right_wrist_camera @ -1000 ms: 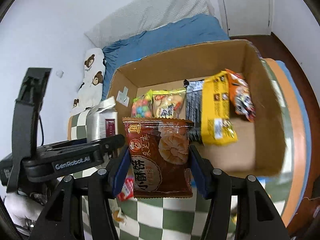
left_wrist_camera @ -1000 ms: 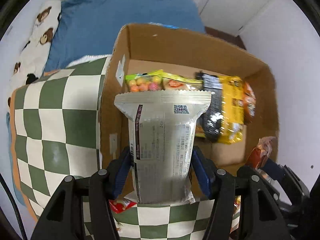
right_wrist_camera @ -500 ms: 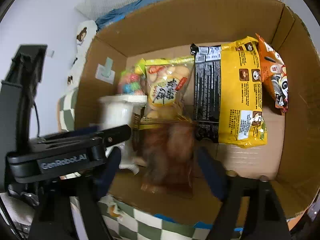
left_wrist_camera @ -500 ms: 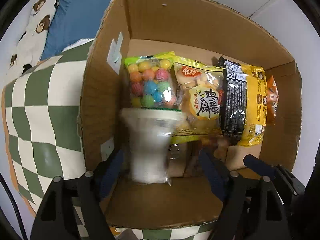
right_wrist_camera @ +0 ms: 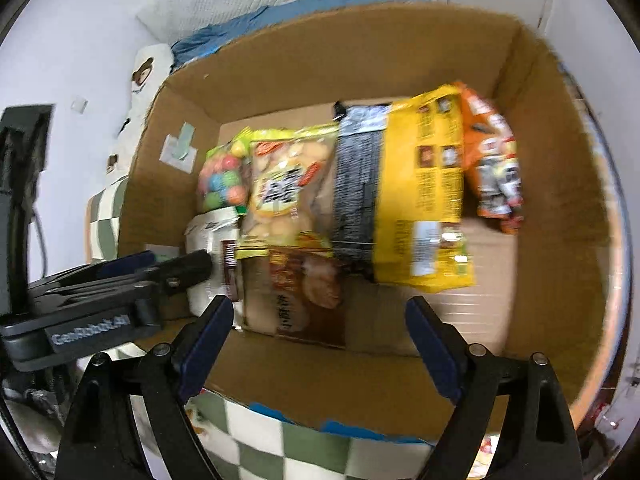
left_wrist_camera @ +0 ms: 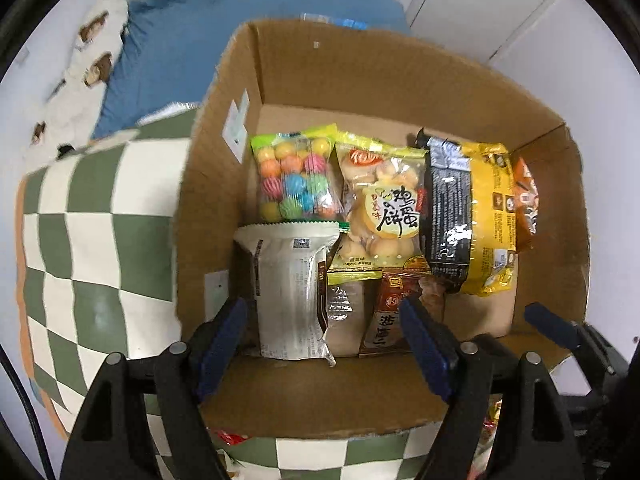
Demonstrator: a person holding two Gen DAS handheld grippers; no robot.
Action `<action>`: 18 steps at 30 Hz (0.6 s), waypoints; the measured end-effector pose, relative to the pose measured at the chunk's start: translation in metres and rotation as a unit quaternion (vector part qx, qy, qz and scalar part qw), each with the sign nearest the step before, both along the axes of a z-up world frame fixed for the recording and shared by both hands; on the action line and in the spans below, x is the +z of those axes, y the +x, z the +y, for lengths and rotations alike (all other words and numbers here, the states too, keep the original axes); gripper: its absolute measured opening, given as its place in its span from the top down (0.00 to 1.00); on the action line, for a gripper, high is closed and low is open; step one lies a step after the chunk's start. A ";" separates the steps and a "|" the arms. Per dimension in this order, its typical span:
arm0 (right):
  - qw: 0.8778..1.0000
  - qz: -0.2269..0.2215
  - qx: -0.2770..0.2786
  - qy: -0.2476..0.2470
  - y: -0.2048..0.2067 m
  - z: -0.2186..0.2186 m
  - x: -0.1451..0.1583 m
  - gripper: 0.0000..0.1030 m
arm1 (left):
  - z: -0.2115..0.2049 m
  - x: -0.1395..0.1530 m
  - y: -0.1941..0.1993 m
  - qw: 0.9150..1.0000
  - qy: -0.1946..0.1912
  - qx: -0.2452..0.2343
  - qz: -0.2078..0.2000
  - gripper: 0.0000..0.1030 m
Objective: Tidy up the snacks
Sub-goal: 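Lift both tools back over the remaining snacks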
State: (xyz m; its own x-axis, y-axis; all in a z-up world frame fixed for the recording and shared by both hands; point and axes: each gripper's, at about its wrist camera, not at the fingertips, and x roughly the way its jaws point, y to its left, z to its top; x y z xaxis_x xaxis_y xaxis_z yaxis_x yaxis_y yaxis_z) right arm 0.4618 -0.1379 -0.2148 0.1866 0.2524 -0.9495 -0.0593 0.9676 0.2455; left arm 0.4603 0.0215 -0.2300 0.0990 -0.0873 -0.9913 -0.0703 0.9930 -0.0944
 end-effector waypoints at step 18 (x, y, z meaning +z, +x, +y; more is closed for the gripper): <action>0.983 -0.166 -0.037 -0.073 -0.103 -0.042 0.089 0.13 | -0.031 0.096 -0.110 0.977 0.064 -0.030 -0.199 0.24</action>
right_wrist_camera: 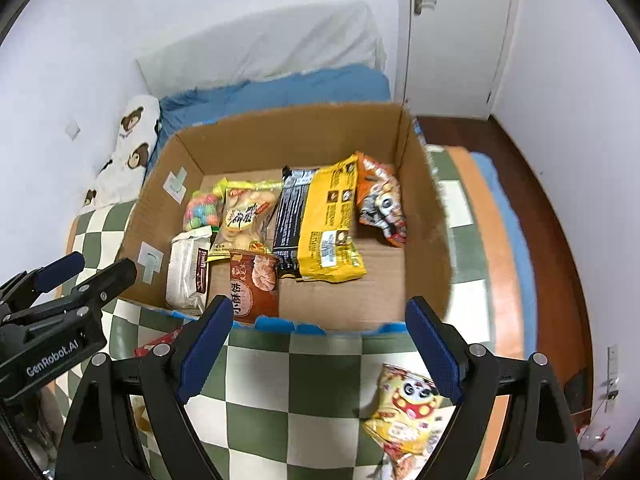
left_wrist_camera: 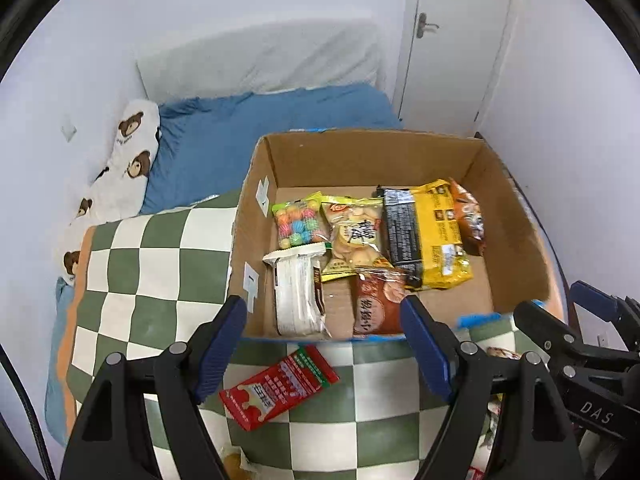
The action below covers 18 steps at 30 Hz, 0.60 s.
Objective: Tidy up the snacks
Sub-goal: 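Lift both tools back over the remaining snacks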
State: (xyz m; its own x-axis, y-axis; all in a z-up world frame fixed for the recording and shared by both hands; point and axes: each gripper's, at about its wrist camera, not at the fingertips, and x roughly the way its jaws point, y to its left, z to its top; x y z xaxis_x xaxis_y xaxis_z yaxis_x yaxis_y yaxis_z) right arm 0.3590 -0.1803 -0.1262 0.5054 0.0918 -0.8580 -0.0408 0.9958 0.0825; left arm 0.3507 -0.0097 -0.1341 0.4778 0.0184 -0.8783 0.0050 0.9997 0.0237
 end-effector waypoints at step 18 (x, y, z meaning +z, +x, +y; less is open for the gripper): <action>0.997 -0.028 -0.010 0.072 -0.095 -0.030 0.070 0.12 | -0.008 0.053 -0.079 0.999 -0.038 -0.010 -0.036 0.24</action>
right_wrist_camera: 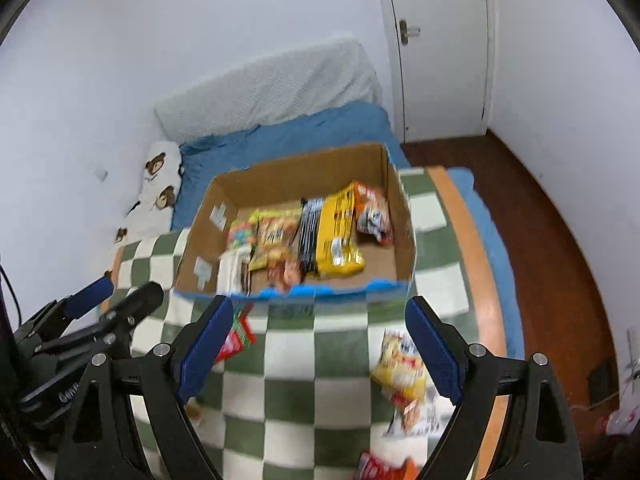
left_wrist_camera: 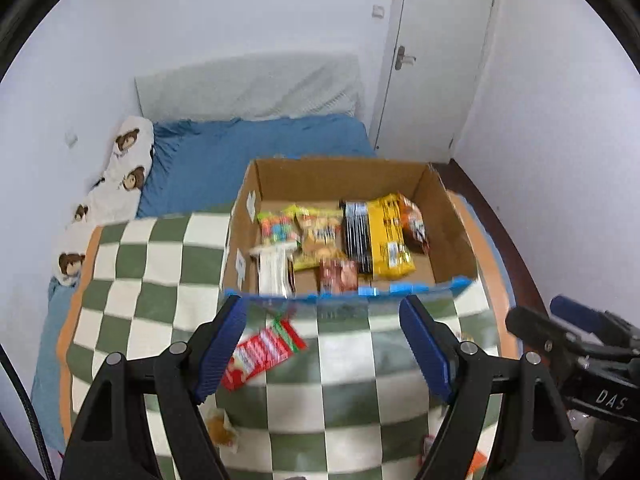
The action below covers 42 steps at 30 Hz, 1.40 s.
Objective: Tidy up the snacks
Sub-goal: 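Lift both tools back over the remaining snacks, then grasp the red sauce packet with the left tool while the right tool grasps the orange packet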
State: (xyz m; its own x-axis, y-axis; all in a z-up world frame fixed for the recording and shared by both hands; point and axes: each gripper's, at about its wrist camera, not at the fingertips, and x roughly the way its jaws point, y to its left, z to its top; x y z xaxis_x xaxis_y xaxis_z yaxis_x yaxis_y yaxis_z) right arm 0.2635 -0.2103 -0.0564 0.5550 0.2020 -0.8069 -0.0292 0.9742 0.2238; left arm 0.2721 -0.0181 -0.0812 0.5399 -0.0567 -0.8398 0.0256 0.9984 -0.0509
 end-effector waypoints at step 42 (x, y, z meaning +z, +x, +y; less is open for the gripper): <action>0.959 0.276 0.061 -0.025 -0.030 0.023 -0.224 0.50 | 0.073 -0.194 0.023 0.967 0.133 -0.046 0.213 0.24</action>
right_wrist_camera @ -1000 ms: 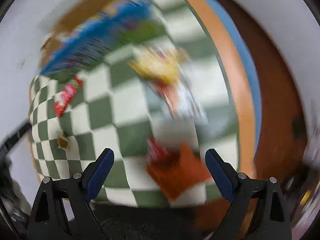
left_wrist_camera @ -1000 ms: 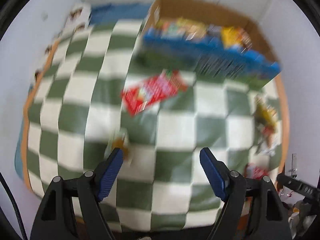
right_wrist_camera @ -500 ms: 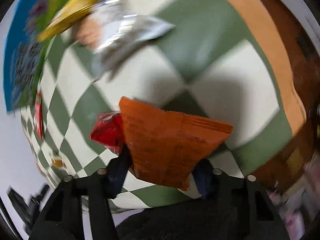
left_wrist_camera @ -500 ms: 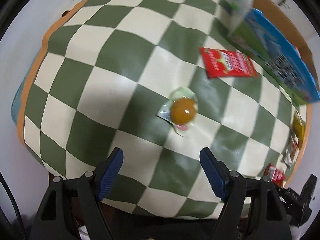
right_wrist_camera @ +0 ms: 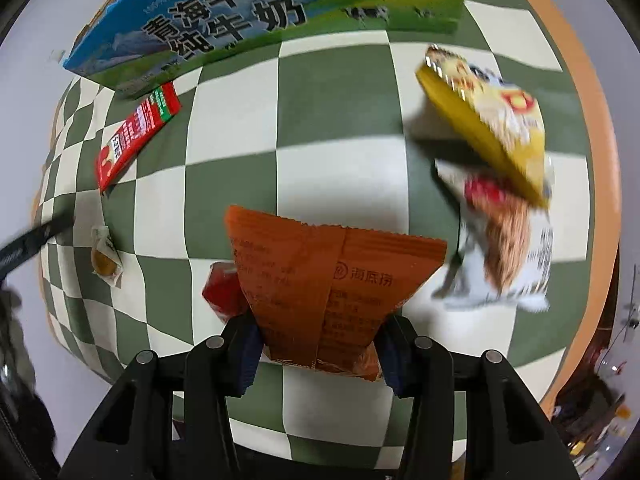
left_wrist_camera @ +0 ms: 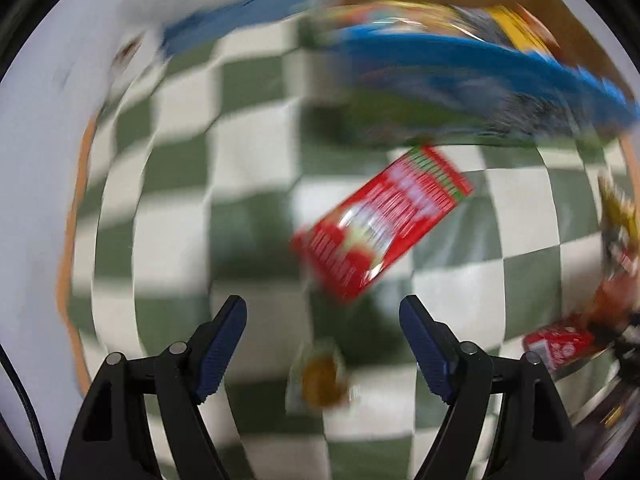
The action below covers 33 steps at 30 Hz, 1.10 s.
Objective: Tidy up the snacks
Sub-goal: 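Grasp the red sauce packet with the left tool while the right tool grasps the orange packet, then carry both packets into the cardboard box and open both tools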
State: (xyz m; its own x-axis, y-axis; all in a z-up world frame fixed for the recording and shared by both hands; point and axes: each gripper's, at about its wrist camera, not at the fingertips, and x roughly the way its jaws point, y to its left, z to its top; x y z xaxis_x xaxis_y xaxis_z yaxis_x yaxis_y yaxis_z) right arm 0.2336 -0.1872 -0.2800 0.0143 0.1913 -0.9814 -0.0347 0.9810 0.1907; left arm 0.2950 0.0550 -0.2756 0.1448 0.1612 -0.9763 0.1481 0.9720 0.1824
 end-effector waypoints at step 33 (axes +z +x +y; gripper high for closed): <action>0.994 0.068 -0.074 0.038 0.024 -0.053 -0.031 0.29 | -0.056 -0.083 -0.001 0.980 -0.116 0.055 0.152 0.39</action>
